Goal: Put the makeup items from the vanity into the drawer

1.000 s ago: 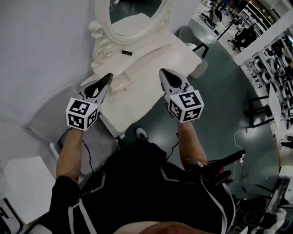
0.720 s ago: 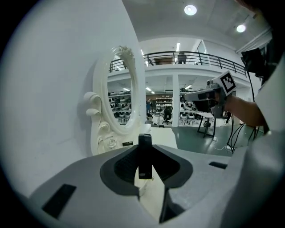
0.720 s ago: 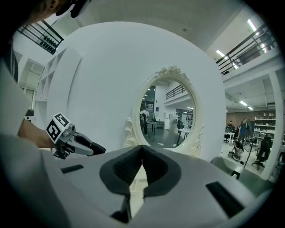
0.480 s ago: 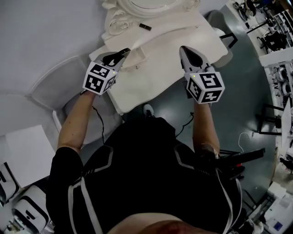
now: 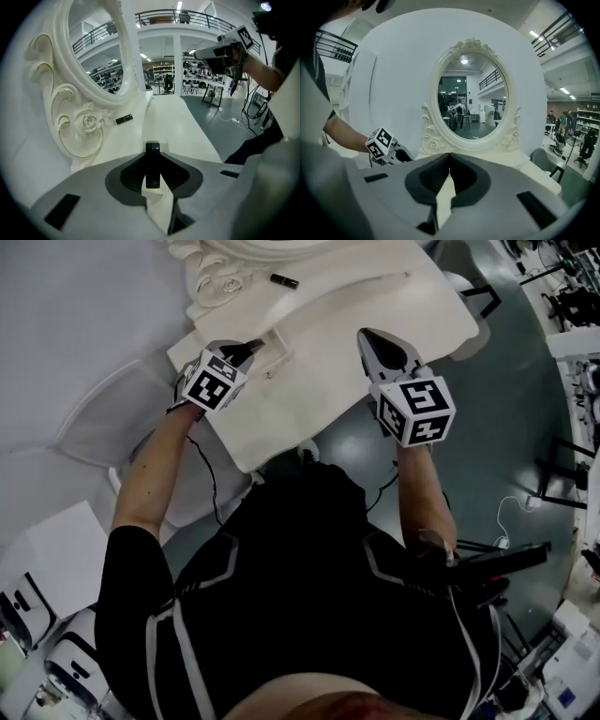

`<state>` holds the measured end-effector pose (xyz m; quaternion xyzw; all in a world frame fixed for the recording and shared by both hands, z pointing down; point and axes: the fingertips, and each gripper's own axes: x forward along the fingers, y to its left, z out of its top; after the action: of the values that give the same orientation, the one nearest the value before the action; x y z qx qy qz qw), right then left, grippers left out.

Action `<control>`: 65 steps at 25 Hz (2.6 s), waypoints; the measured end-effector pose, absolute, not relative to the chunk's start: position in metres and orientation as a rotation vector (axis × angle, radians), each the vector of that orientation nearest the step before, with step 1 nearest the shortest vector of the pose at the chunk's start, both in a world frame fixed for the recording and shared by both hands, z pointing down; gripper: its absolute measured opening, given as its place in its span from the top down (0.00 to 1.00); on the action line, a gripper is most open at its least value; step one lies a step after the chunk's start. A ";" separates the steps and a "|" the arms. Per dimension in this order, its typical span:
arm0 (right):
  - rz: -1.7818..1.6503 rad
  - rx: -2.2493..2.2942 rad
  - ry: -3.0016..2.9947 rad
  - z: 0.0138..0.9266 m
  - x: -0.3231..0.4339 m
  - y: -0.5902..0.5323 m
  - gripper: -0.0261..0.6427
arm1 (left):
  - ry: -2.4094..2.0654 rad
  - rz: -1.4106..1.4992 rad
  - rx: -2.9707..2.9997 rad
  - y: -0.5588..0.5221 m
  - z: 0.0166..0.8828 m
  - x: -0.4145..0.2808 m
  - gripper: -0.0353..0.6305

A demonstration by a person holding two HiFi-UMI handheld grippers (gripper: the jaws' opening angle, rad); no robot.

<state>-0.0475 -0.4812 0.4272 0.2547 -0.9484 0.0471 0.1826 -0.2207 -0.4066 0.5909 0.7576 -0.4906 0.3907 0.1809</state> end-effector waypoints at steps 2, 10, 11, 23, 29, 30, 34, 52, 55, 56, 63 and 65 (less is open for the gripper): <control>0.149 0.710 -2.677 0.432 -0.047 -0.485 0.95 | -1.352 1.159 2.138 -0.414 0.604 -0.220 0.81; 0.191 0.720 -2.655 0.456 -0.036 -0.506 0.95 | -1.139 1.280 2.073 -0.424 0.649 -0.204 0.81; 0.195 0.723 -2.651 0.458 -0.034 -0.508 0.95 | -1.123 1.292 2.067 -0.425 0.653 -0.204 0.81; 0.260 0.766 -2.625 0.478 -0.015 -0.523 0.95 | -0.981 1.416 2.023 -0.440 0.683 -0.199 0.81; 0.275 0.780 -2.614 0.484 -0.005 -0.525 0.95 | -0.965 1.432 1.982 -0.439 0.691 -0.198 0.81; 0.277 0.782 -2.613 0.484 -0.004 -0.526 0.95 | -0.954 1.432 1.997 -0.441 0.689 -0.195 0.81; 0.277 0.779 -2.616 0.484 -0.004 -0.525 0.95 | -0.955 1.448 2.041 -0.446 0.684 -0.191 0.80; 0.273 0.759 -2.649 0.473 -0.007 -0.518 0.95 | -1.105 1.308 2.143 -0.445 0.641 -0.186 0.74; 0.256 0.752 -2.672 0.457 -0.006 -0.516 0.95 | -1.183 1.182 2.174 -0.444 0.611 -0.180 0.74; 0.251 0.748 -2.684 0.452 -0.007 -0.515 0.95 | -1.220 1.130 2.184 -0.444 0.600 -0.180 0.74; 0.211 0.702 -2.748 0.424 -0.026 -0.509 0.95 | -1.462 0.806 2.265 -0.426 0.512 -0.187 0.74; 0.202 0.693 -2.769 0.414 -0.032 -0.507 0.95 | -1.501 0.705 2.282 -0.414 0.489 -0.190 0.74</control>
<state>-0.0320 -0.5068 0.4142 0.2399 -0.9581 0.0700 0.1396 -0.1898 -0.4143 0.4894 0.7986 -0.5253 0.2467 0.1597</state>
